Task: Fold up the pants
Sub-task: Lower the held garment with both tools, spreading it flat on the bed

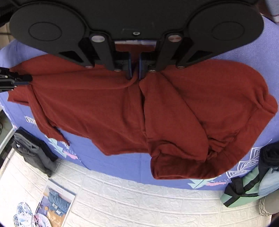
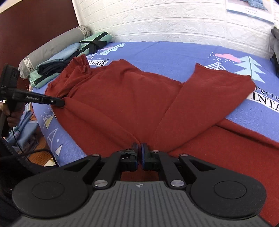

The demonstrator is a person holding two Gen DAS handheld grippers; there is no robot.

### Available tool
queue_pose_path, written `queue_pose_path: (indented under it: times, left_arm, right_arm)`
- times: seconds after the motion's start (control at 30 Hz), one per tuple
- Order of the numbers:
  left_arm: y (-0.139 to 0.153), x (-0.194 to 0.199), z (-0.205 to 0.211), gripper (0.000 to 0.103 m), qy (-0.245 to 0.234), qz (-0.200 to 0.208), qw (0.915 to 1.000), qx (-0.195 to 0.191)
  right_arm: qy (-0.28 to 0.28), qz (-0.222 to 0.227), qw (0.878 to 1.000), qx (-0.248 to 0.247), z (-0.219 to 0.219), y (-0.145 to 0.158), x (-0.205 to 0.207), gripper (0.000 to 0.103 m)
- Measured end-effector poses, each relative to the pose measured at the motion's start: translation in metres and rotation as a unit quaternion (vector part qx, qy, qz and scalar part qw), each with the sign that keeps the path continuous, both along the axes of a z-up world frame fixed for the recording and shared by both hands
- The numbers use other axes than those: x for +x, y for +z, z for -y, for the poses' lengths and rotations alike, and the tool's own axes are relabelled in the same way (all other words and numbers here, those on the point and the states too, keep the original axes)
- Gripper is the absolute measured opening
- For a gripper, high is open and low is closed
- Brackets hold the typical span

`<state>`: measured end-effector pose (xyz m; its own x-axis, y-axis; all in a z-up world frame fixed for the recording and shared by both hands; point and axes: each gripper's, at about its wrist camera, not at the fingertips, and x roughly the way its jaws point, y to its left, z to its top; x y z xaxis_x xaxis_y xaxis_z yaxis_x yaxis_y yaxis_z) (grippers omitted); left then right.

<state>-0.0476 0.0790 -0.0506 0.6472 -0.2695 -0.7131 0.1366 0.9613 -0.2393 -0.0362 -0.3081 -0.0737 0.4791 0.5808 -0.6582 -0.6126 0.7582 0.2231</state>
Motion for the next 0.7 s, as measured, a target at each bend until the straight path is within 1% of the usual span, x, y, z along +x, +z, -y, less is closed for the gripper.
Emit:
queue_pose_path:
  times: [0.03, 0.07, 0.1, 0.13, 0.2, 0.27, 0.33, 0.37, 0.4, 0.43, 0.47, 0.53, 0.6, 0.67, 0.7]
  left_arm:
    - [0.004, -0.001, -0.001, 0.022, -0.005, 0.0, 1.0, -0.001]
    - [0.009, -0.002, -0.003, 0.06, -0.011, 0.004, 0.9999, 0.001]
    - [0.015, -0.005, -0.005, 0.078, -0.013, 0.013, 0.9998, 0.006]
    - [0.024, -0.007, -0.007, 0.103, -0.011, 0.027, 0.9994, 0.017]
    - [0.039, -0.012, -0.008, 0.103, -0.003, 0.061, 0.9971, 0.045]
    - [0.05, -0.01, -0.01, 0.103, 0.007, 0.082, 0.995, 0.055]
    - [0.054, 0.0, -0.012, 0.103, 0.02, 0.085, 0.9943, 0.06]
    - [0.055, 0.006, -0.011, 0.103, 0.03, 0.086, 0.9937, 0.065]
    - [0.054, 0.013, -0.009, 0.103, 0.047, 0.084, 0.993, 0.068]
    - [0.053, 0.021, -0.009, 0.103, 0.068, 0.079, 0.9923, 0.067]
    - [0.051, 0.03, -0.009, 0.103, 0.088, 0.07, 0.9916, 0.064]
    - [0.047, 0.045, -0.009, 0.103, 0.121, 0.055, 0.9899, 0.049]
    - [0.044, 0.059, -0.01, 0.103, 0.156, 0.046, 0.9863, 0.031]
    - [0.043, 0.069, -0.009, 0.103, 0.189, 0.036, 0.981, 0.025]
    - [0.042, 0.074, -0.007, 0.103, 0.198, 0.034, 0.9793, 0.025]
  right_arm:
    - [0.006, 0.0, 1.0, -0.002, 0.001, 0.006, 0.001, 0.031]
    - [0.005, 0.012, 1.0, -0.003, 0.004, 0.013, -0.001, 0.034]
    - [0.003, 0.029, 1.0, -0.002, 0.008, 0.021, -0.001, 0.044]
    - [-0.006, 0.046, 0.999, -0.003, 0.012, 0.028, 0.0, 0.06]
    - [-0.031, 0.078, 0.996, 0.001, 0.019, 0.04, 0.003, 0.073]
    - [-0.062, 0.095, 0.994, 0.003, 0.026, 0.046, 0.015, 0.073]
    - [-0.106, 0.108, 0.988, -0.009, 0.024, 0.048, 0.033, 0.074]
    - [-0.128, 0.117, 0.985, -0.019, 0.024, 0.048, 0.043, 0.075]
    - [-0.147, 0.121, 0.981, -0.03, 0.024, 0.047, 0.055, 0.08]
    - [-0.163, 0.118, 0.979, -0.039, 0.02, 0.045, 0.066, 0.087]
    - [-0.177, 0.113, 0.977, -0.046, 0.013, 0.043, 0.078, 0.09]
    - [-0.2, 0.103, 0.973, -0.05, 0.002, 0.036, 0.1, 0.091]
    - [-0.214, 0.08, 0.972, -0.048, -0.009, 0.03, 0.121, 0.093]
    - [-0.228, 0.058, 0.971, -0.05, -0.019, 0.022, 0.137, 0.093]
    - [-0.234, 0.053, 0.97, -0.052, -0.024, 0.02, 0.144, 0.093]
